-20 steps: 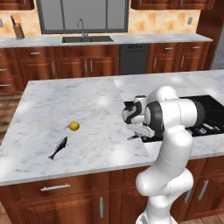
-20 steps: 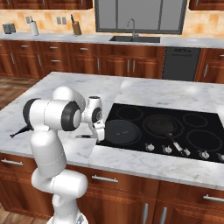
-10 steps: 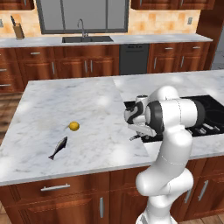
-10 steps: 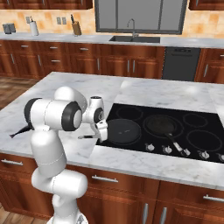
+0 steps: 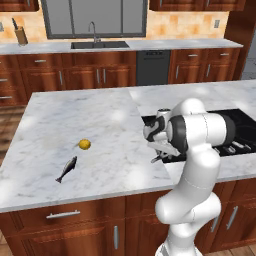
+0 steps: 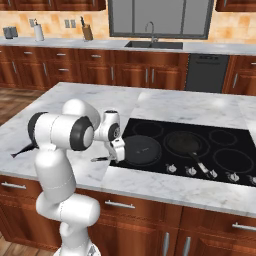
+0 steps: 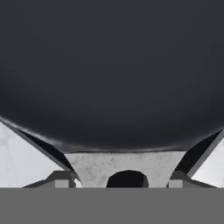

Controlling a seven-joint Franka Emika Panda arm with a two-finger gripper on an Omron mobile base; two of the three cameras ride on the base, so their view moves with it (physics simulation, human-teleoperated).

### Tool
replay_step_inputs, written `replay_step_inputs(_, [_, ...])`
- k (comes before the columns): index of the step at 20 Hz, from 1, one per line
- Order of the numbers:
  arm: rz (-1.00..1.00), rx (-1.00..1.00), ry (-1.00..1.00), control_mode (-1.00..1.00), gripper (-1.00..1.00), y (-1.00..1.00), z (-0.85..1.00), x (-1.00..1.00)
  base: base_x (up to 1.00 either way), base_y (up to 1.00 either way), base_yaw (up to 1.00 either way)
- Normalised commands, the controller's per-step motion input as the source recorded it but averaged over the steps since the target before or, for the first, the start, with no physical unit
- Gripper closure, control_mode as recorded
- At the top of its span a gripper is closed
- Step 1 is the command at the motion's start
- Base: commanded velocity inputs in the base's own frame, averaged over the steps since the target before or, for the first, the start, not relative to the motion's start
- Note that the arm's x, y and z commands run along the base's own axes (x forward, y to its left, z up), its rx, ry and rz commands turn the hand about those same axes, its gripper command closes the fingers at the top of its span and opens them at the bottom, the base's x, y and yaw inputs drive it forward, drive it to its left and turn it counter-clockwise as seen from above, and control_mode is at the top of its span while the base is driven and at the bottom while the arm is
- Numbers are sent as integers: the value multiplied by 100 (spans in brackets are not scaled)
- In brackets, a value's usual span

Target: Place both pans onto different burners. Then place the lemon and the fish on different pans.

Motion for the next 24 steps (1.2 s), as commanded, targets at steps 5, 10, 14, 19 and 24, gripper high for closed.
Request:
replay_step_inputs(5, [1, 0, 0, -100, -100, 0, 36, -6, 0, 0, 0])
replay_step_inputs(10, [2, 0, 0, -100, -100, 7, 55, -8, 0, 0, 0])
replay_step_inputs(14, [4, 0, 0, -100, -100, 14, 48, -2, 0, 0, 0])
replay_step_inputs(19, [13, 0, 0, -100, -100, 27, 30, 0, 0, 0, 0])
replay_step_inputs(24, [23, 1, 0, -100, -100, 43, 18, 5, 0, 0, 0])
